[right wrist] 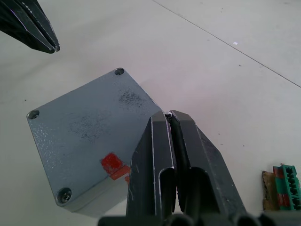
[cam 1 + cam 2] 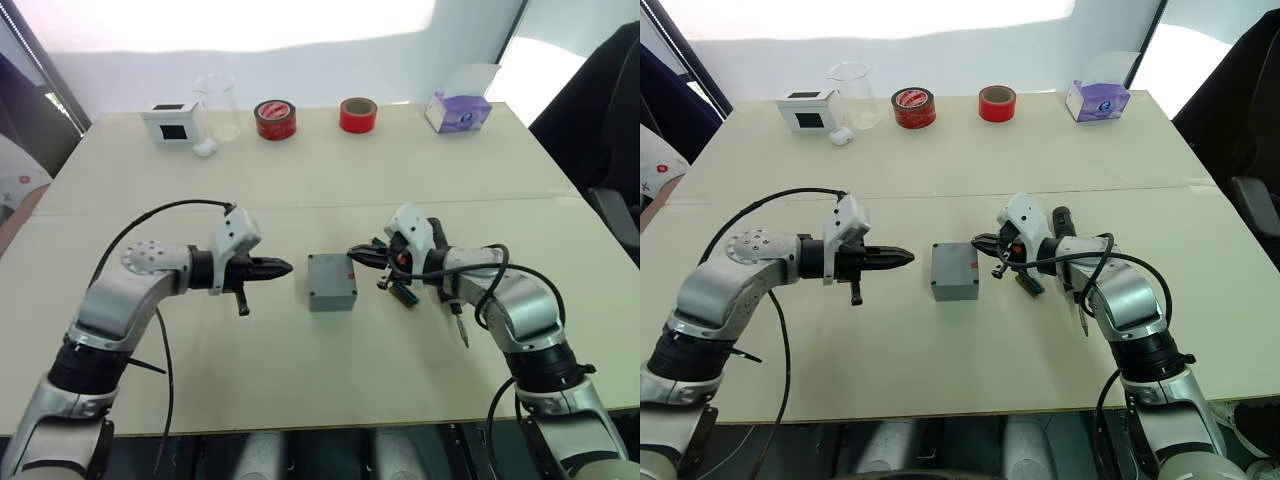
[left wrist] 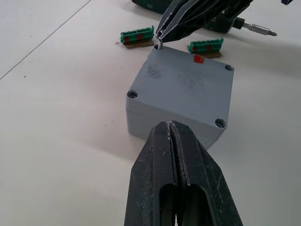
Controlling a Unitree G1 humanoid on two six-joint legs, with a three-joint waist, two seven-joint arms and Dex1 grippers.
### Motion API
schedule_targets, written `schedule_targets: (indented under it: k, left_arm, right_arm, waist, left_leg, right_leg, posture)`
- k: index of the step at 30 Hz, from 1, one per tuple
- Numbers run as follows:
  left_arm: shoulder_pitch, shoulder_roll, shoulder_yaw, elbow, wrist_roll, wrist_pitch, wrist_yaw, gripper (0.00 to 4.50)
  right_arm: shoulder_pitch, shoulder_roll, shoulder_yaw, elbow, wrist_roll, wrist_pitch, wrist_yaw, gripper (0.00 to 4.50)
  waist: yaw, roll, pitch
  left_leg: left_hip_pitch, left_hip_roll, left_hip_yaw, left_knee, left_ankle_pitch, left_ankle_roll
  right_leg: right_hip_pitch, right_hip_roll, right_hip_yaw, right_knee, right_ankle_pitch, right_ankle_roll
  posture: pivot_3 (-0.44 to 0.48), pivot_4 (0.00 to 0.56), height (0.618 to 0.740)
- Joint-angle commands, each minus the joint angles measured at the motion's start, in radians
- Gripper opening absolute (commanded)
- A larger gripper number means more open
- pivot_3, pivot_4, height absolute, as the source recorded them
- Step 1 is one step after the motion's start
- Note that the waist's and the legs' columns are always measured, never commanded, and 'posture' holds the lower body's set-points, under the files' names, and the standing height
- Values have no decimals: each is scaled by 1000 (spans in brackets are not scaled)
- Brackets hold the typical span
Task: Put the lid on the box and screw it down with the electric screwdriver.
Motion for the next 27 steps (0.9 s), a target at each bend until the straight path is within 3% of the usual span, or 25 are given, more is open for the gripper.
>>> schedule_targets:
  k: [1, 4, 7, 12, 13, 18, 21, 27]
  left_arm:
    - [-18, 4, 6, -24, -5, -20, -5, 0]
    - [-13, 5, 8, -32, -7, -17, -5, 0]
    - [-10, 2, 10, -36, -11, -17, -2, 0]
    - [-27, -31, 13, -30, -22, -21, 12, 0]
    - [-36, -43, 11, -25, -23, -26, 11, 0]
    - [-72, -76, 13, -50, -43, -18, -5, 0]
    - [-86, -77, 9, -73, -54, -23, -16, 0]
    - [-44, -33, 4, -130, -92, -24, -84, 0]
  right_arm:
    - [-4, -3, 5, 2, -7, -17, 1, 16]
    - [-2, -6, 8, 4, -7, -11, -1, 16]
    - [-2, -11, 4, 4, -2, 4, -1, 816]
    - [-19, -29, -23, 10, 3, 29, -11, 3029]
    - [-32, -21, -61, 7, 26, 62, -32, 3260]
    - [-111, -89, -242, 11, 138, 319, -83, 3260]
    - [-172, -199, -265, 30, 172, 481, -63, 3260]
    - [-276, -297, -262, 67, 180, 866, -151, 3260]
  waist:
    - [0, 0, 0]
    - [1, 0, 0]
    - [0, 0, 0]
    - [1, 0, 0]
    - [2, 0, 0]
    - [5, 0, 0]
    - [5, 0, 0]
    - [-2, 0, 0]
  left_leg:
    - [0, 0, 0, 0, 0, 0]
    - [0, 0, 0, 0, 0, 0]
    - [0, 0, 0, 0, 0, 0]
    - [0, 0, 0, 0, 0, 0]
    - [0, 0, 0, 0, 0, 0]
    - [0, 0, 0, 1, 0, 0]
    - [0, 0, 0, 0, 0, 0]
    - [0, 1, 0, -1, 0, 1]
  right_leg:
    - [0, 0, 0, 0, 0, 0]
    - [0, 0, 0, 0, 0, 0]
    - [0, 0, 0, 0, 0, 0]
    - [0, 0, 0, 0, 0, 0]
    - [0, 0, 0, 0, 0, 0]
    - [0, 0, 0, 0, 0, 0]
    - [0, 0, 0, 0, 0, 0]
    - [0, 0, 0, -1, 0, 0]
  posture:
    - [0, 150, 740]
    - [0, 150, 740]
    - [0, 150, 740]
    - [0, 150, 740]
    - [0, 150, 740]
    - [0, 150, 740]
    - [0, 150, 740]
    - [0, 150, 740]
